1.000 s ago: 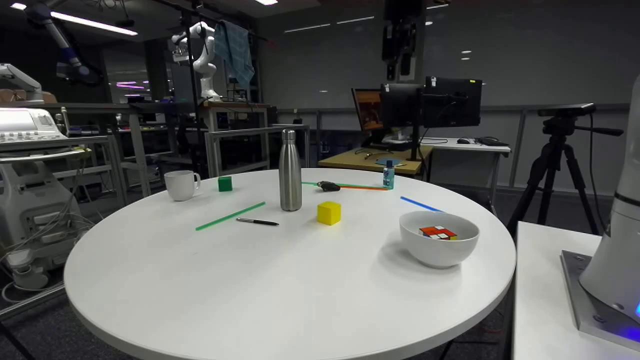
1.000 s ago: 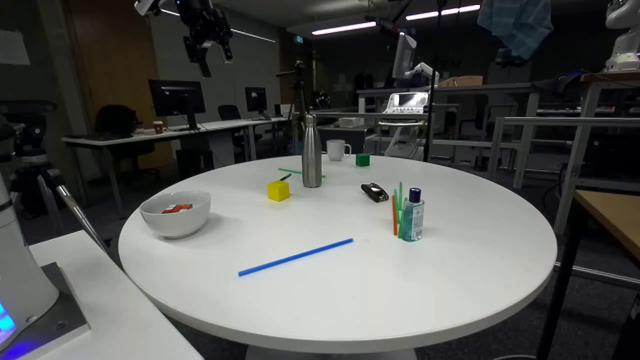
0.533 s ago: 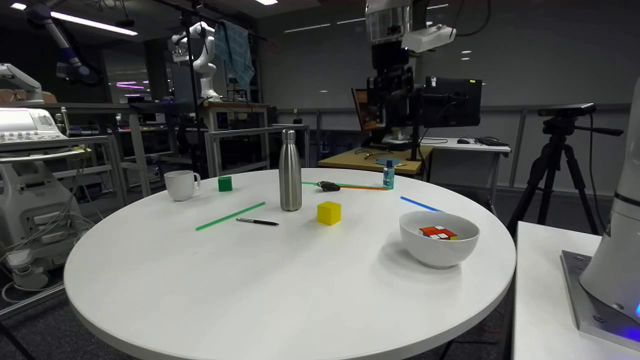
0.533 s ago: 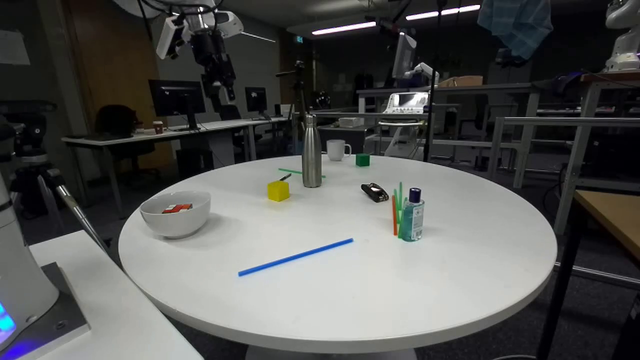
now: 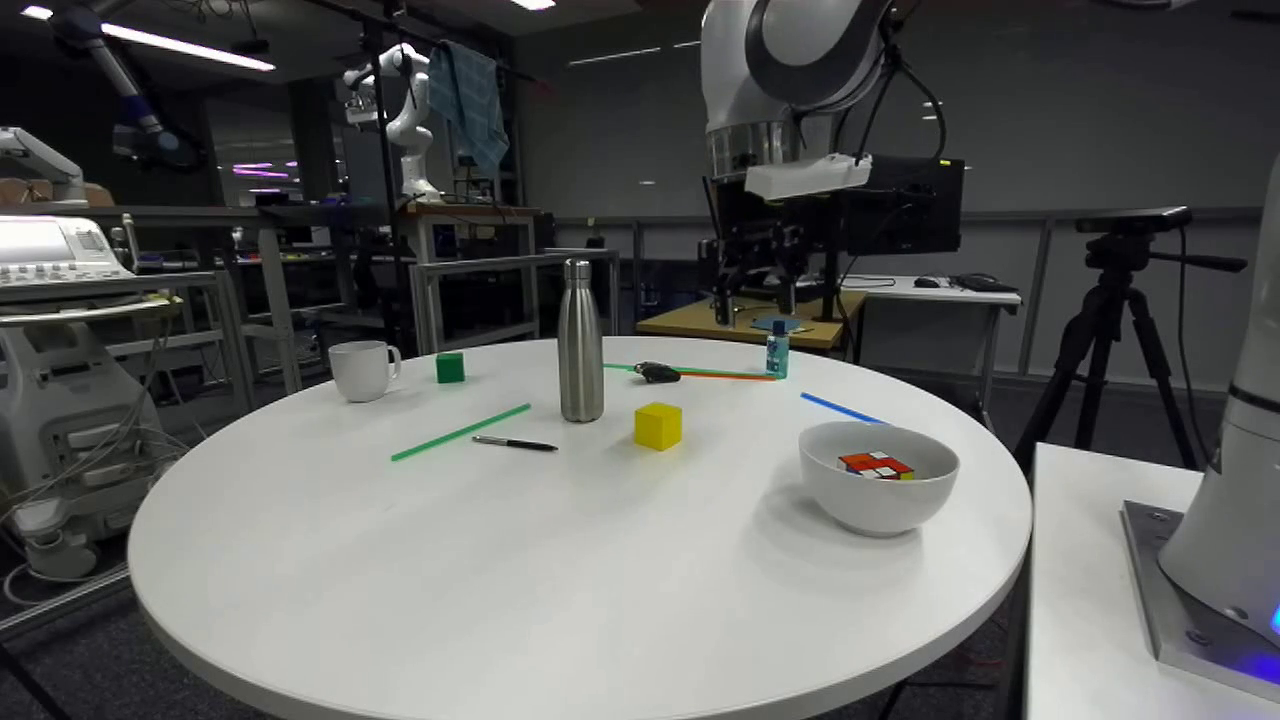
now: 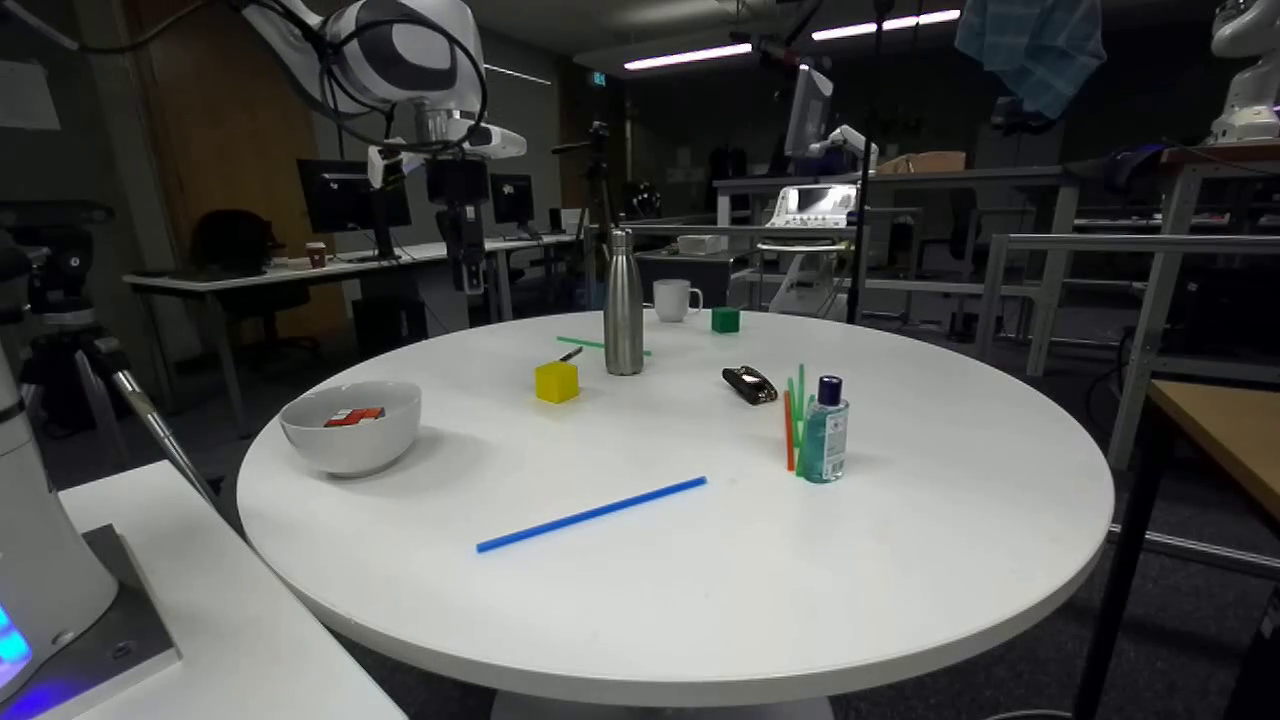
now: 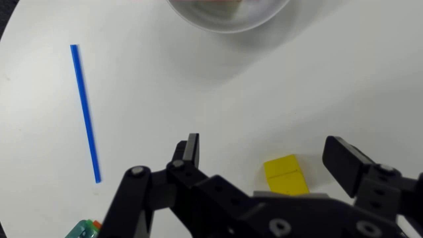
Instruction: Spill out the rubik's cube from the bowl to the table
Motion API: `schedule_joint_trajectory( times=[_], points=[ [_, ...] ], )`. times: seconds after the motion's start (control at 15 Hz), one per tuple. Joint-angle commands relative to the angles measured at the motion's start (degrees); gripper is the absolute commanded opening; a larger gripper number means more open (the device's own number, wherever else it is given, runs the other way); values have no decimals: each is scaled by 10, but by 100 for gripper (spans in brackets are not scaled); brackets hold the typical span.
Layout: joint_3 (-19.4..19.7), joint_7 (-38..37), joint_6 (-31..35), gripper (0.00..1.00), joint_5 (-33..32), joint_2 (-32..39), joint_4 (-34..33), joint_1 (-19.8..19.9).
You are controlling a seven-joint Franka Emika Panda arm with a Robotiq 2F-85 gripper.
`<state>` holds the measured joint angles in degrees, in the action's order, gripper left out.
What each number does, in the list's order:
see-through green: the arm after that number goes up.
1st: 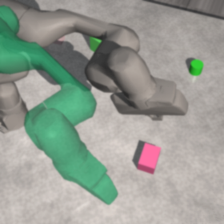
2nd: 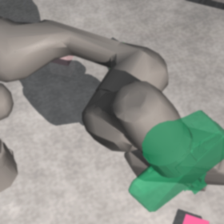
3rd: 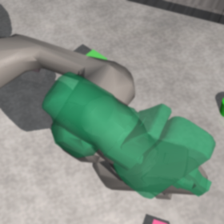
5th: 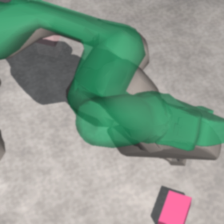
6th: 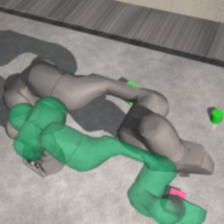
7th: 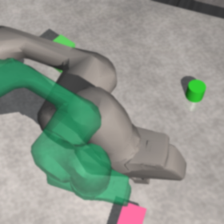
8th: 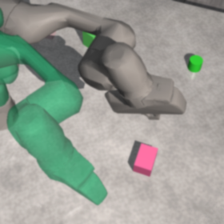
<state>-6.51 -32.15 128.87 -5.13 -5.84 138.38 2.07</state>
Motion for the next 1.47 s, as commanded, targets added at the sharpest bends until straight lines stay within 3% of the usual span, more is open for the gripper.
schedule_joint_trajectory(
  times=[0.0, 0.47, 0.73, 1.4],
  points=[
    [10, -1, -1, 100, -2, 1, -1, -10],
    [10, 0, -1, 100, -2, 1, -1, -12],
    [9, -25, 43, 100, 62, 19, 4, -21],
    [-7, -182, 129, 100, 132, 6, 65, -59]
  ],
)
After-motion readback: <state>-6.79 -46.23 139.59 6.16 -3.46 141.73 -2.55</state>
